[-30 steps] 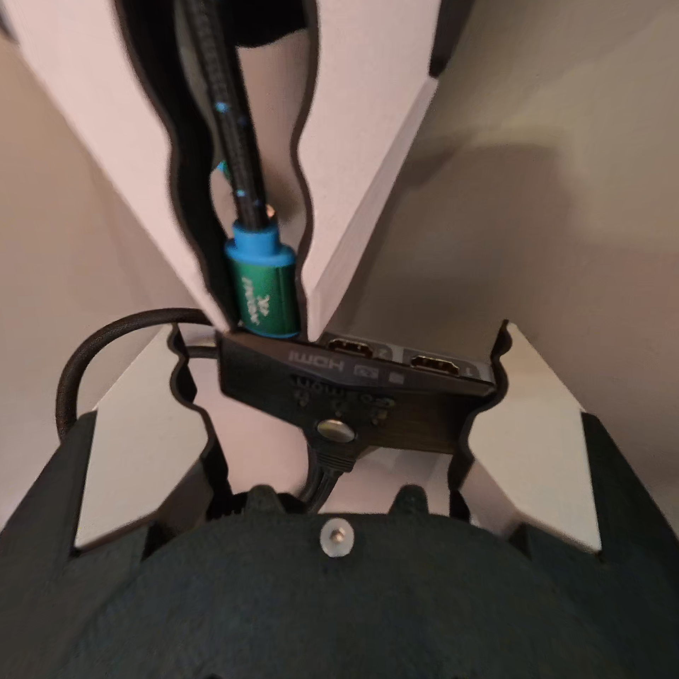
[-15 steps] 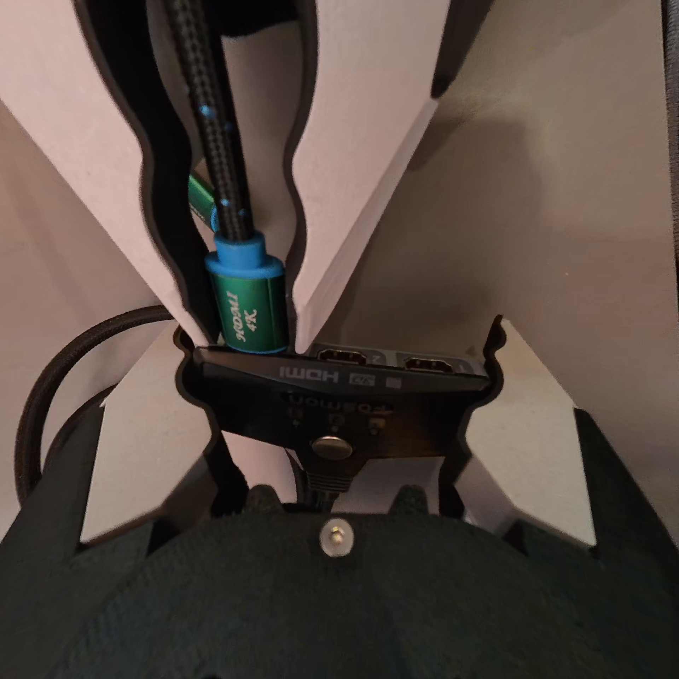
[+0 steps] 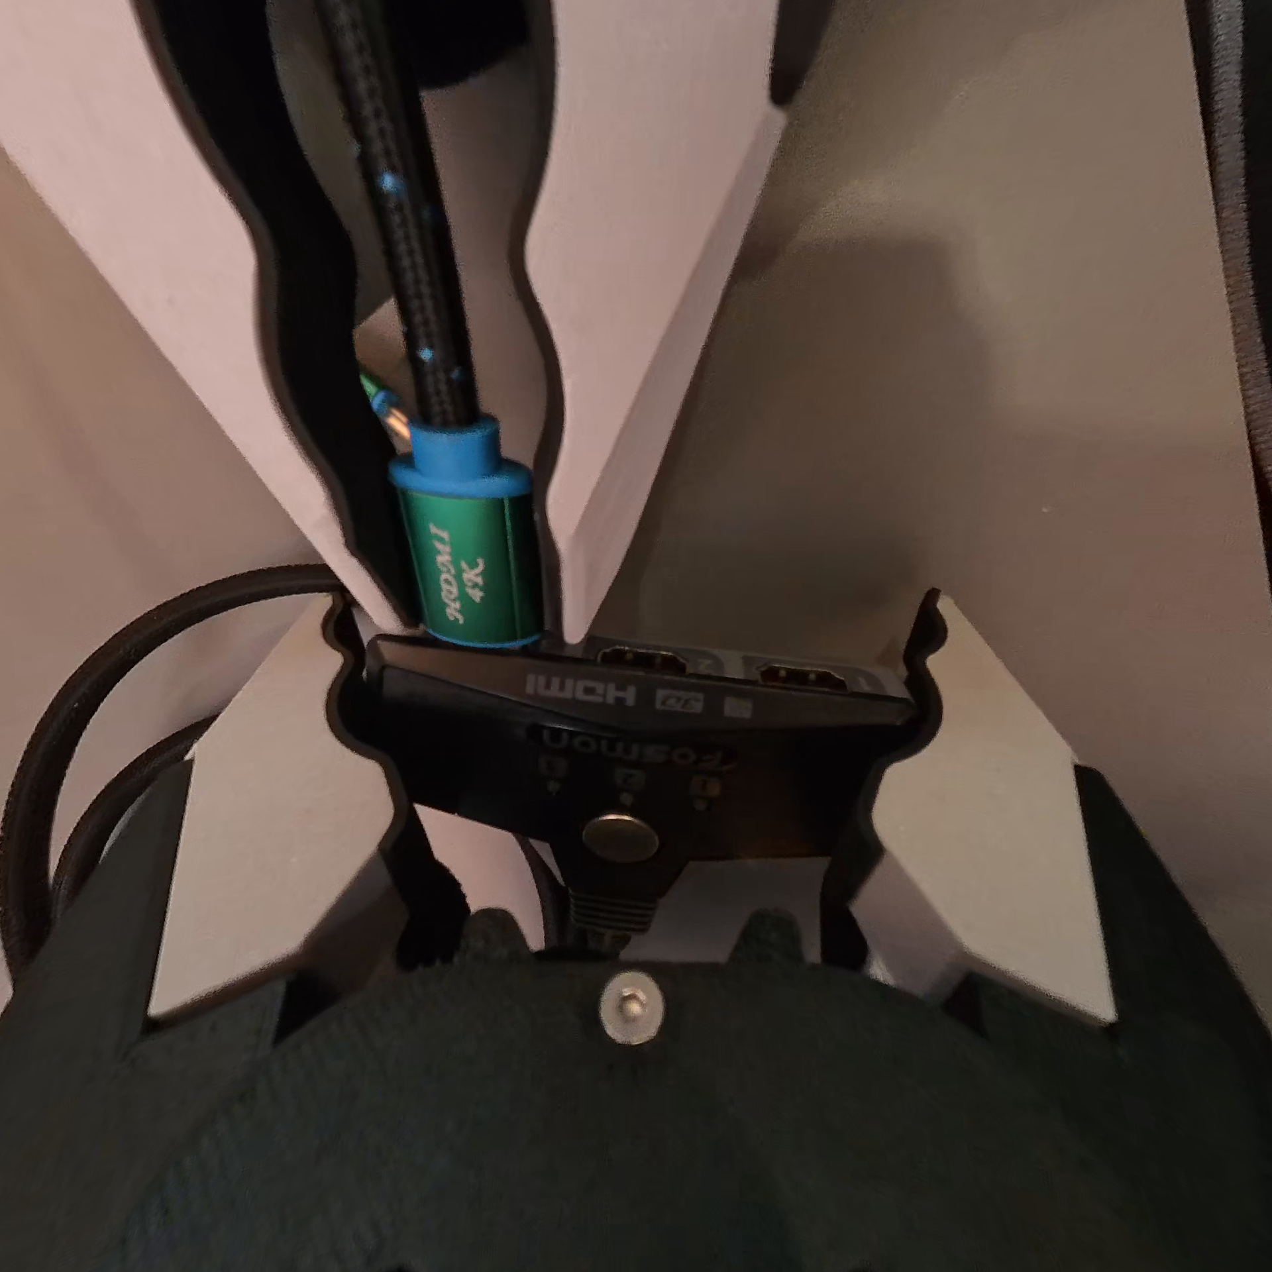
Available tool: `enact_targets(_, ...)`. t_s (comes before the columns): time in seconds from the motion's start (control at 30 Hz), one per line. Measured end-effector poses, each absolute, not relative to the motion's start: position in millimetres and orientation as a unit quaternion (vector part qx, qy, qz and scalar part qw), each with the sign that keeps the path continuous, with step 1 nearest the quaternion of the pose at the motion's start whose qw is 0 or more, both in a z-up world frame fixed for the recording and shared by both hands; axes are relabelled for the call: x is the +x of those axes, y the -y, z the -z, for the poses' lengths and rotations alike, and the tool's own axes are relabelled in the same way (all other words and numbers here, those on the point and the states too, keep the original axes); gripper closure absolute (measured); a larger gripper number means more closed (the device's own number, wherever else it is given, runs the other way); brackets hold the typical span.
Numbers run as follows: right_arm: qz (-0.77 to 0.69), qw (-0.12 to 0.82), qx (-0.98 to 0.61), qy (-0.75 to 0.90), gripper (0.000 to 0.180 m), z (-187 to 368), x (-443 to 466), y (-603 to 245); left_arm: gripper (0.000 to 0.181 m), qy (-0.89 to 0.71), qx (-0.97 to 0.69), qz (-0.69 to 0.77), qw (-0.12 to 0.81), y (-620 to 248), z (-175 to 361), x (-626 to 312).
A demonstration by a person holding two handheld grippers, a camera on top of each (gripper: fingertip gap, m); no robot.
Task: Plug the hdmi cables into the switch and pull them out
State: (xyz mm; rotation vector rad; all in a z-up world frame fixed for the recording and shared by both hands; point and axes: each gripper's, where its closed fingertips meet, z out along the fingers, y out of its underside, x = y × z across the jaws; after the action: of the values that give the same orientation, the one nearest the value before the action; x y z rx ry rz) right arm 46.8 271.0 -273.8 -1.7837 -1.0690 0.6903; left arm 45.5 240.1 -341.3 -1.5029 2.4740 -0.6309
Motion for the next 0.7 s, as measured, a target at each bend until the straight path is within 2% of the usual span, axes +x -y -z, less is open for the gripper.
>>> enact_targets(0.27,-0.294,0.484,-0.716,0.407,0.161,270,53,-277,0.030,-0.814,-0.525,0.221,0.111,-249,342,54)
enact_targets(0.33,-0.317,0.524,-0.706,0.356,0.162,242,60,-274,0.031,-0.795,-0.555,0.207,0.131,-273,345,48)
enact_targets(0.37,-0.278,0.530,-0.716,0.359,0.162,239,66,-276,0.031,-0.785,-0.566,0.218,0.130,-277,343,46)
enact_targets(0.4,-0.247,0.526,-0.723,0.373,0.161,243,68,-277,0.031,-0.785,-0.566,0.216,0.127,-276,342,47)
enact_targets(0.57,-0.292,0.492,-0.731,0.373,0.161,240,54,-263,0.031,-0.794,-0.561,0.193,0.133,-275,346,53)
enact_targets(0.7,-0.326,0.417,-0.746,0.403,0.161,233,46,-237,0.031,-0.786,-0.567,0.200,0.142,-275,345,54)
